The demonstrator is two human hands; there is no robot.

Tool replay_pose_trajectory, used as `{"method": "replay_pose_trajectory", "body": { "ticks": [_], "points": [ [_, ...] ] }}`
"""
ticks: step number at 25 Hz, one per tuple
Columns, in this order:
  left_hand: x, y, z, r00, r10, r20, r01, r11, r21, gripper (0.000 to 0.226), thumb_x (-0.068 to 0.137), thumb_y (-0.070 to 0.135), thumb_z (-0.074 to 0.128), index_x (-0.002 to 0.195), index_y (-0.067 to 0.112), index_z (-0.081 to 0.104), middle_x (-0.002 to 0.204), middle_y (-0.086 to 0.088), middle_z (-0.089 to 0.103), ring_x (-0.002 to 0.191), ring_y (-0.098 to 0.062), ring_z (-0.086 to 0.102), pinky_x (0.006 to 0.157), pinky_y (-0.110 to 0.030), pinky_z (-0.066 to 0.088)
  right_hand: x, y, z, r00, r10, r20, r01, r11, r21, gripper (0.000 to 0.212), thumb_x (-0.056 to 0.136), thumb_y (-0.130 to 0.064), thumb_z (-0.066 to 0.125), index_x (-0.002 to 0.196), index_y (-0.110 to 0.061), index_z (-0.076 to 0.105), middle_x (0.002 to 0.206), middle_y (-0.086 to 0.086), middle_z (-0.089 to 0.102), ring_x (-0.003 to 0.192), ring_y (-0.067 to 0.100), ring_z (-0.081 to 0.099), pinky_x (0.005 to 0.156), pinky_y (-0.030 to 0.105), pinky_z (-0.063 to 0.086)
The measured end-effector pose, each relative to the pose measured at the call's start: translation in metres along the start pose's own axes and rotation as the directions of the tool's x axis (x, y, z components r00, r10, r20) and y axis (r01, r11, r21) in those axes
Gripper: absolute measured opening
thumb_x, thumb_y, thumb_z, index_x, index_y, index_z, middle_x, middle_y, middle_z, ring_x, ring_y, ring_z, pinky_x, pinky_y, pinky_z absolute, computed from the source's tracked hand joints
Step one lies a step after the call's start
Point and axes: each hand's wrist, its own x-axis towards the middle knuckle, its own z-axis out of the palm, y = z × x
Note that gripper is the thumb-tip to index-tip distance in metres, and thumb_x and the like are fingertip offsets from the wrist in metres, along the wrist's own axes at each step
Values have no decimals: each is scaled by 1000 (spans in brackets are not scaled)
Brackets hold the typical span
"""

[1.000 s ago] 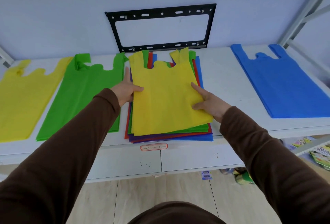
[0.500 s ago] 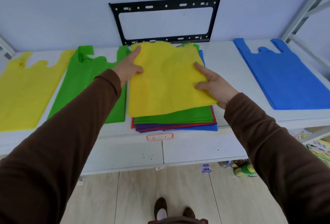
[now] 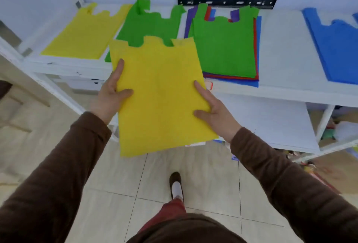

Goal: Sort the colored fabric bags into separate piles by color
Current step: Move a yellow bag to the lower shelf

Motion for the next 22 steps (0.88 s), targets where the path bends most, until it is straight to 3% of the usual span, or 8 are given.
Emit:
{"method": "replay_pose_trajectory", "body": {
  "ticks": [2,6,9,11,14,16,19,22],
  "points": [
    [-44,-42,-18,992,-114,-58,112,993,-24,83,89,-7,56,146,48,28,150,15,38,122,0,53,99,-29,48,-15,22,38,996,47,81,-44,998,-39,80,91,2,58,152,-37,25,157,-11,26,138,12,39,112,29,38],
    [-86,-118,-46,938,-336,-82,335,942,-35,81,90,-4,56,151,40,26,152,2,38,127,-22,51,99,-38,47,-18,63,103,957,234,169,-221,971,-96,81,87,-5,61,149,-45,27,159,-6,27,142,20,34,116,45,32],
    [-83,-155,-65,893,-449,-20,445,890,-96,79,90,-8,53,153,32,24,154,-1,35,125,-23,49,96,-36,45,-1,84,144,918,337,209,-312,939,-144,82,70,-33,64,131,-72,26,159,-10,28,147,27,24,120,54,18],
    [-65,-179,-89,873,-487,7,486,870,-82,78,89,-9,52,152,30,27,152,-2,38,120,-23,51,94,-35,46,25,96,171,896,390,213,-367,919,-141,82,70,-32,64,133,-69,27,158,-8,31,145,28,28,119,53,22],
    [-19,-223,-129,853,-517,69,519,855,-10,79,88,-9,54,152,29,27,151,-2,38,120,-22,50,95,-34,46,71,96,210,878,455,150,-440,889,-125,79,76,-26,65,139,-62,31,154,-6,37,139,26,37,115,48,32],
    [26,-257,-160,848,-519,108,512,854,89,82,87,-7,56,153,29,25,151,-2,36,124,-23,48,98,-35,45,112,100,240,873,477,105,-471,879,-76,78,84,-12,64,144,-50,33,153,-4,38,134,24,44,111,43,39],
    [95,-295,-198,858,-491,153,439,854,279,85,85,-3,59,153,32,22,156,-4,32,132,-30,45,106,-43,44,173,110,280,875,484,5,-483,873,-66,78,86,0,61,148,-39,34,153,1,39,132,22,46,109,37,40],
    [173,-318,-222,896,-408,179,339,885,320,82,86,-3,59,153,28,23,156,-6,31,126,-27,49,98,-37,48,241,120,305,879,469,-82,-473,880,-33,77,88,2,58,149,-36,33,155,1,36,133,21,44,110,35,38]
  ]
}}
